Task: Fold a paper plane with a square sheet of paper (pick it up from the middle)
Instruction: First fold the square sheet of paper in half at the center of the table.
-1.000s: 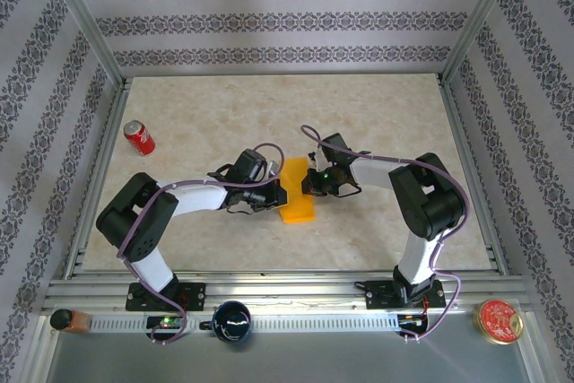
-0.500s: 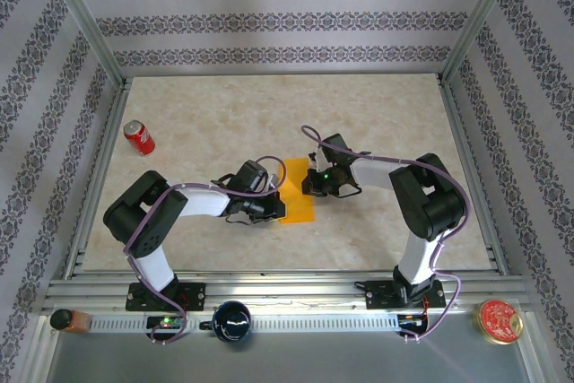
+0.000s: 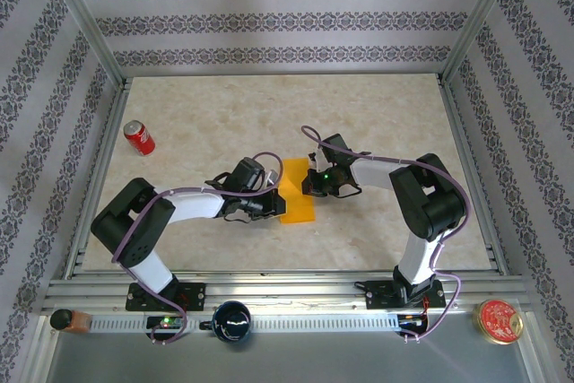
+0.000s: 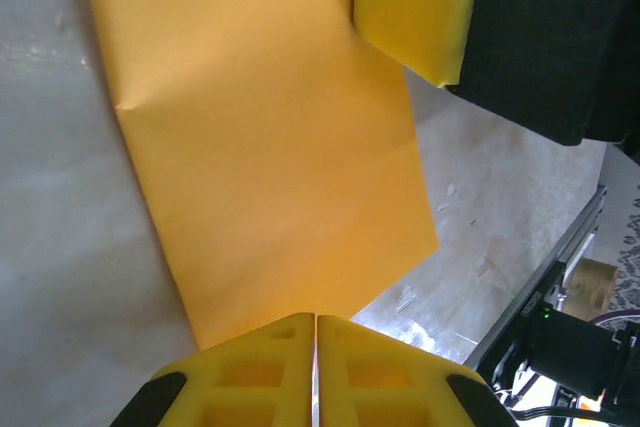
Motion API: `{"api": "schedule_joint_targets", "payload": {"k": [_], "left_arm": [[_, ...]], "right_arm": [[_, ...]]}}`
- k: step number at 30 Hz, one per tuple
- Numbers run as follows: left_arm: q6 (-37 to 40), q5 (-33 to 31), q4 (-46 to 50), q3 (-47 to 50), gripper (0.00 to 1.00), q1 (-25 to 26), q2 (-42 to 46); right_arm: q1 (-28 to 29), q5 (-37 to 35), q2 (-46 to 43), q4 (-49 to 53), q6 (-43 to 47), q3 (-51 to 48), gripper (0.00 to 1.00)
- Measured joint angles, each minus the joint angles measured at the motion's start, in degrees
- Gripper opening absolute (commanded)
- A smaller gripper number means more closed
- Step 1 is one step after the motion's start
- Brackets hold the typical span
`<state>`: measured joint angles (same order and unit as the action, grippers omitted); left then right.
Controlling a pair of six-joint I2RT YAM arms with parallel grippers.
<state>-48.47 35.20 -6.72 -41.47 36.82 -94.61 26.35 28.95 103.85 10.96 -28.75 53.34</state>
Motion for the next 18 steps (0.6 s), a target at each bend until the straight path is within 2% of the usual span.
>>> {"api": "schedule_joint_targets", "payload": {"k": [8,18], "left_arm": [[-1.0,0.6,-2.4,1.1,0.1,1.8,-4.3],[1.8,-2.4,-2.0,2.0,0.1,3.4,-2.9]], "right_arm": [[0.0,0.0,0.0,0.0,0.0,0.0,0.0],[0.0,0.0,-0.1,-0.3,0.0,-0.3,0.0]]}}
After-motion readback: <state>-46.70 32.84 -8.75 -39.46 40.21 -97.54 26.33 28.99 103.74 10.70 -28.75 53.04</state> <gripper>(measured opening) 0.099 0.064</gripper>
